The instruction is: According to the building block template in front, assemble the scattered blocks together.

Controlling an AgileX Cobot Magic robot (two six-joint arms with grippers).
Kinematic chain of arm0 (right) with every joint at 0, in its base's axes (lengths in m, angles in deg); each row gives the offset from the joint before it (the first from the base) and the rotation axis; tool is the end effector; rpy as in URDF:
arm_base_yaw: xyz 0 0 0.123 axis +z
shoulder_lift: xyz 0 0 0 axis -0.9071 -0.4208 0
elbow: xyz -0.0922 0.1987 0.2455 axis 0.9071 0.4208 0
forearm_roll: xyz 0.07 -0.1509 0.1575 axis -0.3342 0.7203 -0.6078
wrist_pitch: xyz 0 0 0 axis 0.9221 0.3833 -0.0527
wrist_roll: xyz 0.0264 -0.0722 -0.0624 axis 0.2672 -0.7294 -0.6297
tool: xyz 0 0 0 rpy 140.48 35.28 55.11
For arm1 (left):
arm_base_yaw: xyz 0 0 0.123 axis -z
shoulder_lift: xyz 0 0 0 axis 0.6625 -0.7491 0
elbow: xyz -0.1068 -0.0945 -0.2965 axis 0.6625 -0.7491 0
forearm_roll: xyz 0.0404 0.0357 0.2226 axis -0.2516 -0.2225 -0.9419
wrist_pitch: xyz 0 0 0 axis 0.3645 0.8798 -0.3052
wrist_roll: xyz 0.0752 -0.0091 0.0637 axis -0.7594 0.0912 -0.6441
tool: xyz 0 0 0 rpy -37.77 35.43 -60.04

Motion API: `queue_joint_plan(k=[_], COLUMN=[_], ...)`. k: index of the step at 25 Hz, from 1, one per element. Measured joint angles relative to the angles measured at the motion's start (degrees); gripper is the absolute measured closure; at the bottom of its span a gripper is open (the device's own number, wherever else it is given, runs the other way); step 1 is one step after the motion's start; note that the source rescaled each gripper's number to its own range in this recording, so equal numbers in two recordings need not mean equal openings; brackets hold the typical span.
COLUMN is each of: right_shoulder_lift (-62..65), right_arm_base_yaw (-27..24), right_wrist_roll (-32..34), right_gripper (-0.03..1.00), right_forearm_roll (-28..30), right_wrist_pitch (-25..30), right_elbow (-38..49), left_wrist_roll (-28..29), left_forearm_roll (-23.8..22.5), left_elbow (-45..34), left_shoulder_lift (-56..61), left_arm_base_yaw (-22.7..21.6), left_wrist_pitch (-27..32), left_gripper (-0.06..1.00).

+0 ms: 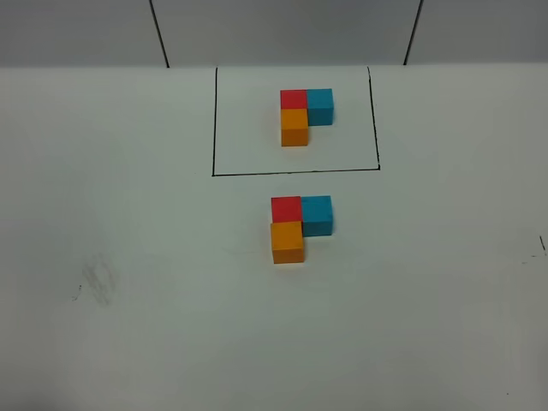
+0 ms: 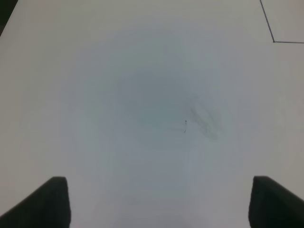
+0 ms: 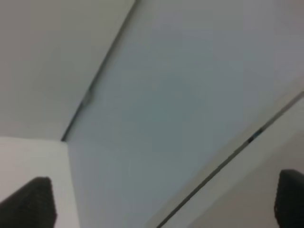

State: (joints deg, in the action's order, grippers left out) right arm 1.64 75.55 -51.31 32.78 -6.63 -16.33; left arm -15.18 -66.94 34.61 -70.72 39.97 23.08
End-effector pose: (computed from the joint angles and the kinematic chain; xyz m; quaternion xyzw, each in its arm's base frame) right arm -0.0250 -0.0610 0.5487 -0.0093 0.7569 -0.2735 0.5934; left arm -0.0648 0.0007 0.2616 -0.0273 0.8557 0.0119 0.5167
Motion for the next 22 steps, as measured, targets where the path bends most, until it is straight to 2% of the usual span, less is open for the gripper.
queue_joint_plan(k=[5,9,16,22], right_shoulder_lift=[14.23,23.98,37.58,40.18], right_arm_base_yaw=[-0.07,-0.07,-0.07,-0.07], right_wrist_roll=[-0.26,0.1,1.49,3.99], right_gripper=[0.08,0.08,0.08,0.08], right_forearm_roll=[-9.66,-14.13,-23.71,-27.81], right_wrist_pitch=[0.04,-0.01,-8.57,-9.68], right_elbow=[10.38,22.3,41.42,51.36], left_wrist_roll=[0.0,0.0,0.0,0.0], left_forearm_roll=[0.0,0.0,0.0,0.0], left_elbow=[0.0,0.0,0.0,0.0], left_shoulder_lift=[0.0,0.0,0.0,0.0], left_arm_base_yaw=[0.0,0.0,0.0,0.0], left_wrist_pitch=[0.0,0.0,0.0,0.0], left_gripper=[0.23,0.23,0.23,0.23])
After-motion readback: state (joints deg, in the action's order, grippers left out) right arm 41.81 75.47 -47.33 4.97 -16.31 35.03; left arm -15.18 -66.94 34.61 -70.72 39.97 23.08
